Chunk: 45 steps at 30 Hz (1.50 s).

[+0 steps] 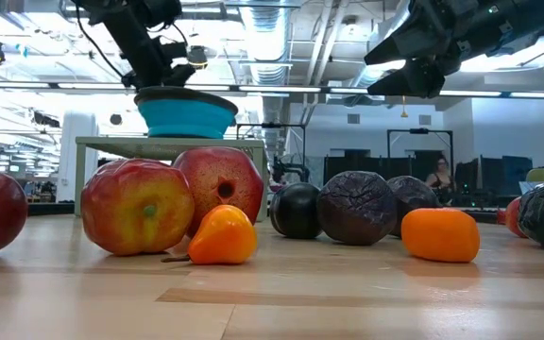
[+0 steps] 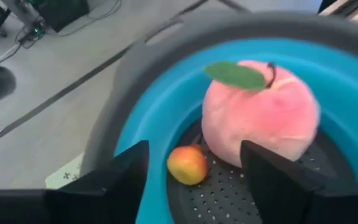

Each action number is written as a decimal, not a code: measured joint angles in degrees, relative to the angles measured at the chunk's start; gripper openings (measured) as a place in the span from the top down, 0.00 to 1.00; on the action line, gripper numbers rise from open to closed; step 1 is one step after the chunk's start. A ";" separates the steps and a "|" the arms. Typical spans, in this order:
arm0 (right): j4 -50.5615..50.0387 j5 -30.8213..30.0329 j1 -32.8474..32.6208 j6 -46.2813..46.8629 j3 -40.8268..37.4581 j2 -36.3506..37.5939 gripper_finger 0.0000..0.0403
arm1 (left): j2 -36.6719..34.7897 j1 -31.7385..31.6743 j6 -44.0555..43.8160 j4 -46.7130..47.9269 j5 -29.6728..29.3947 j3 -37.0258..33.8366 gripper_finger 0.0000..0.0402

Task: Pick & Place Fruit
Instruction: Put the bottom red pomegranate into the blue strainer bowl on the shelf

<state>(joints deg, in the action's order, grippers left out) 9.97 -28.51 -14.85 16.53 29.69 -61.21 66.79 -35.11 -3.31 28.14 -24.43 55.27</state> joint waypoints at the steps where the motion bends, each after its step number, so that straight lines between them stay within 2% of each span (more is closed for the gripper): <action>1: 0.01 0.00 0.00 0.00 0.00 0.00 0.06 | -0.83 0.00 0.02 -0.05 0.43 0.00 0.35; 6: 0.01 0.00 0.00 0.00 0.00 0.00 0.06 | -7.19 0.72 0.05 -0.11 4.93 0.08 0.26; 11: 0.98 0.00 0.01 0.04 0.00 0.00 0.06 | -14.90 5.65 1.83 -0.44 6.63 2.32 0.25; 16: 1.40 0.00 0.98 0.00 0.02 0.00 0.06 | -20.53 16.69 6.44 -0.84 7.43 3.41 0.28; 20: 1.39 0.00 1.93 0.00 0.02 0.00 0.06 | -20.67 30.19 11.87 0.80 8.37 3.45 0.32; 23: 1.36 0.02 2.29 -0.04 0.02 0.00 0.06 | -16.87 42.75 13.84 2.81 6.58 3.45 0.34; 27: 1.27 0.02 2.27 -0.24 0.02 0.00 0.06 | -8.05 58.19 12.40 5.14 -1.77 3.37 0.35; 31: 1.22 0.04 2.27 -0.50 0.02 0.00 0.06 | 1.54 68.79 6.49 4.92 -5.91 3.37 0.32; 36: 1.16 0.06 2.27 -0.66 0.02 0.00 0.06 | 11.77 75.28 -6.43 4.86 -5.83 3.37 0.27; 41: 1.19 0.04 2.27 -0.66 0.02 0.00 0.06 | 19.74 78.54 -11.85 4.25 -4.49 3.37 0.20; 45: 1.22 0.04 2.27 -0.63 0.02 0.00 0.06 | 23.45 79.19 -17.27 3.74 -0.76 3.37 0.15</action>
<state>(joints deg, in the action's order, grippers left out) 11.20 -28.47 -12.58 15.90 29.71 -61.21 90.24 44.08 -20.58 31.88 -25.19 58.63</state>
